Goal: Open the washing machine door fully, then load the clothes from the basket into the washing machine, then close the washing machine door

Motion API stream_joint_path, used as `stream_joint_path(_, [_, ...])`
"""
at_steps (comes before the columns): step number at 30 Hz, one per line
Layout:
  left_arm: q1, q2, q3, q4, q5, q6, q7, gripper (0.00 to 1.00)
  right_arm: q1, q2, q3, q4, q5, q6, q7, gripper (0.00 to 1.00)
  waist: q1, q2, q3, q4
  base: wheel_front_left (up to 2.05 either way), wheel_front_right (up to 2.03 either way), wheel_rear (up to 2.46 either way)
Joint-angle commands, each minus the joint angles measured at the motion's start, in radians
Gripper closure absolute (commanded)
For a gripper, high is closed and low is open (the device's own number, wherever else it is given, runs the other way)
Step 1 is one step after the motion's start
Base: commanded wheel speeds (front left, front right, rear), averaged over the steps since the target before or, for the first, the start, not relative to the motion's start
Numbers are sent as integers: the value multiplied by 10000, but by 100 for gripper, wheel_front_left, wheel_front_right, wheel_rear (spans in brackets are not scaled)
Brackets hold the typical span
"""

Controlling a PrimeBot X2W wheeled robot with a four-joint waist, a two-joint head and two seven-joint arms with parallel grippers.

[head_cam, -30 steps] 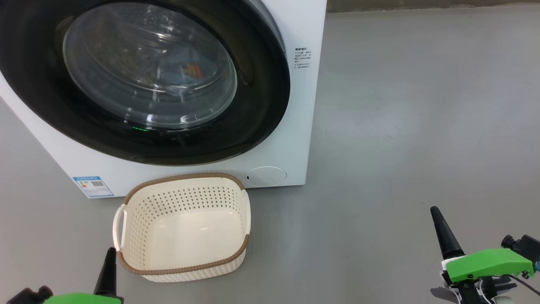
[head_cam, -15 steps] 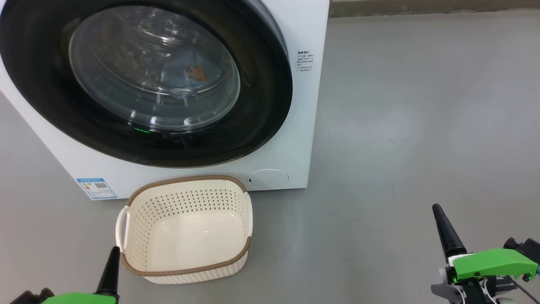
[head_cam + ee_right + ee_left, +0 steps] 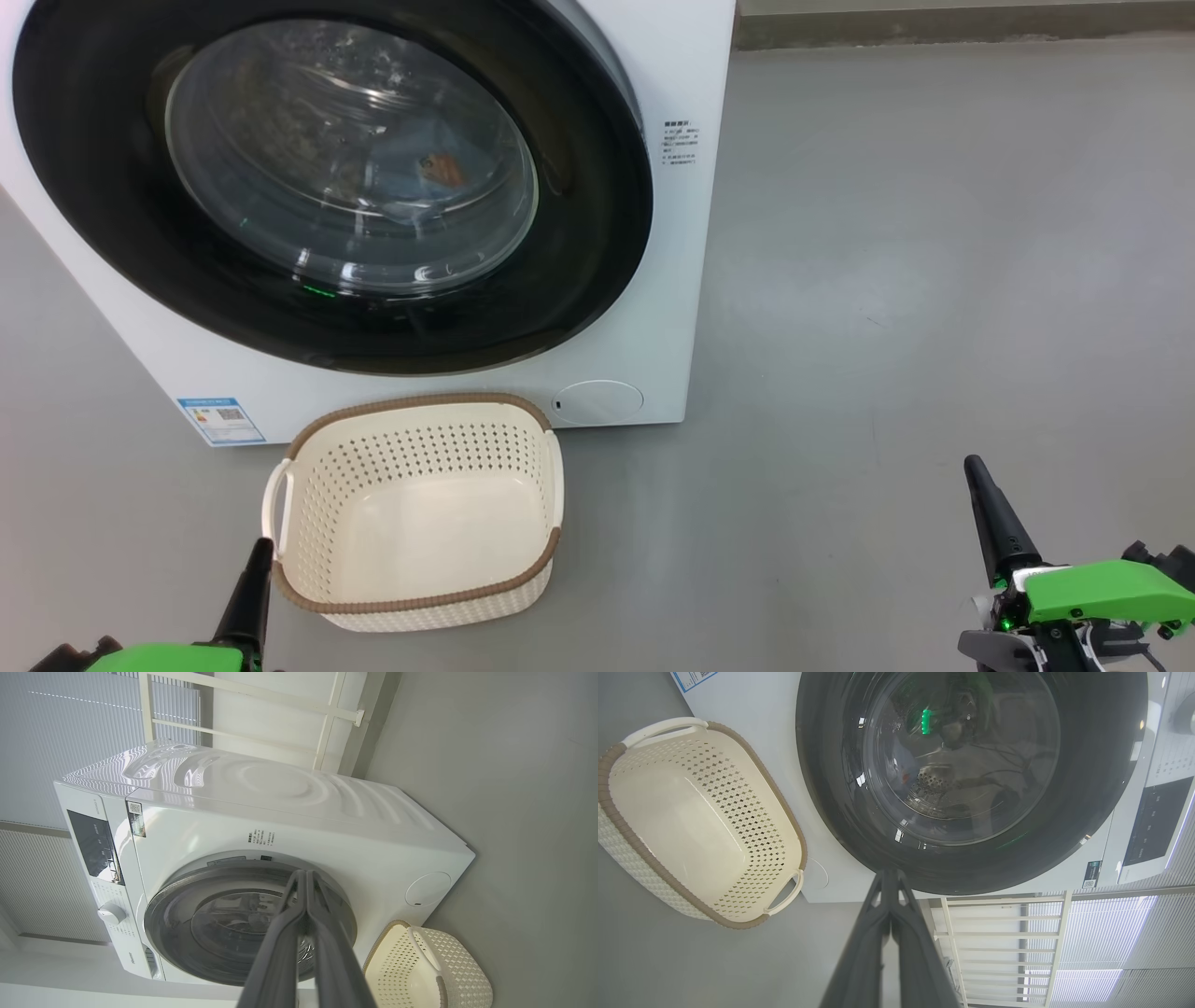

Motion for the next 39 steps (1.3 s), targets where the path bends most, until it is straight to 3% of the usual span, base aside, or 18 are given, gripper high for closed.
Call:
stream_joint_path(1, [-464,121,320,-287,-331,-23,89,100,-34,18,78,-347,298,14,121,100,0,0,-14,9,0,0,0])
stream_joint_path(16, [-559,104,371,-313,-1849,-25,524,100,101,276,-263,-614,1542,16,567,100,-1,0,-140,83,0,0,0])
stream_joint_path(39, [-559,104,369,-313,-1851,-25,522,100,100,287,-279,-613,1529,16,579,100,-1,0,-140,83,0,0,0])
